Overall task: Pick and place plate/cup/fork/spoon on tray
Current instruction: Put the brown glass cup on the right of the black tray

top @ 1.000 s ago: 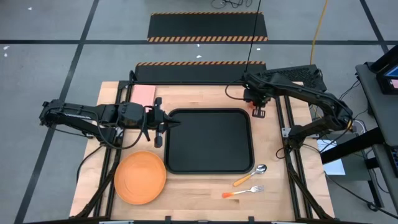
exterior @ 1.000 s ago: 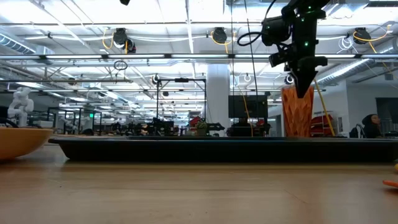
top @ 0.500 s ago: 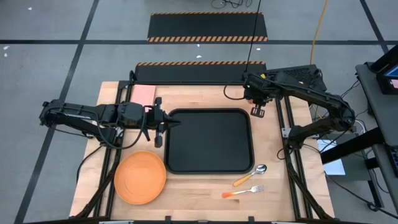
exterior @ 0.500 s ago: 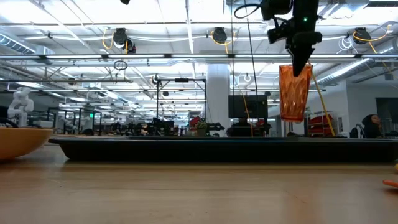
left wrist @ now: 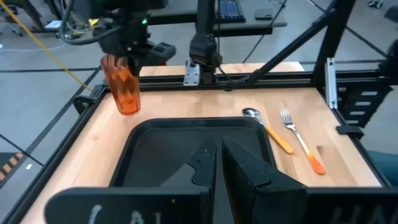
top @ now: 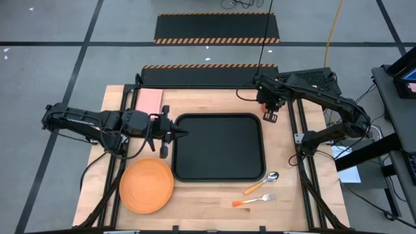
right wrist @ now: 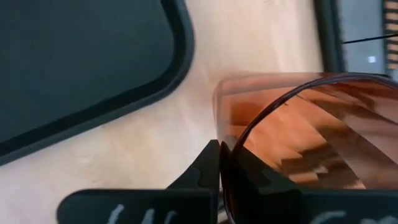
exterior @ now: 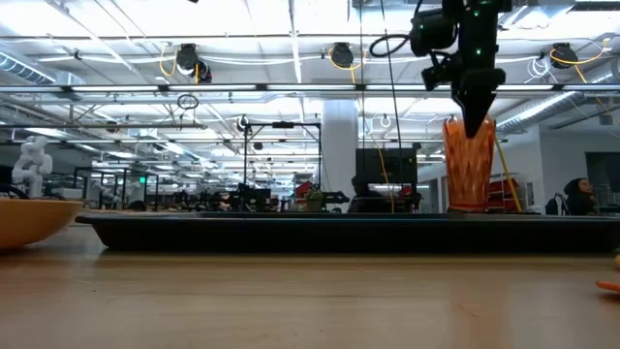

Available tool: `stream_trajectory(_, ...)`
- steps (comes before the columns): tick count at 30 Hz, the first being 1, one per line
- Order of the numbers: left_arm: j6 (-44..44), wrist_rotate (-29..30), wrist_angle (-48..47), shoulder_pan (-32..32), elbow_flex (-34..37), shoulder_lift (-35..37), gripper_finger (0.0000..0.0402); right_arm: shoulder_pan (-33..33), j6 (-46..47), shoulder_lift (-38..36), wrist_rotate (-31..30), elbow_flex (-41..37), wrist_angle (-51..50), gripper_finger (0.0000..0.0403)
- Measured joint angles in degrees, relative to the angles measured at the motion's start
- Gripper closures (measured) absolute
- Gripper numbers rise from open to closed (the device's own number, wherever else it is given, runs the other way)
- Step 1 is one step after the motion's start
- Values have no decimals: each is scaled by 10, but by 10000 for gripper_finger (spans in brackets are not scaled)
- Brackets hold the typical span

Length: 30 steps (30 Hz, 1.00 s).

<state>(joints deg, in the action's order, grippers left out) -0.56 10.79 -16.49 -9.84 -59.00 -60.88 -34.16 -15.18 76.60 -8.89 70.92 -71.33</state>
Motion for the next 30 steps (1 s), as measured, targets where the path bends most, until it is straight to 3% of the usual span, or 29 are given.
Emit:
stream_trajectory(14, -45, 0, -9, -65, 0, 0, 371, -26, -40, -2, 14, -64, 18, 399)
stream_trajectory(30, -23, 29, -5, -82, 0, 0, 371, -16, -14, -2, 13, -59, 19, 398)
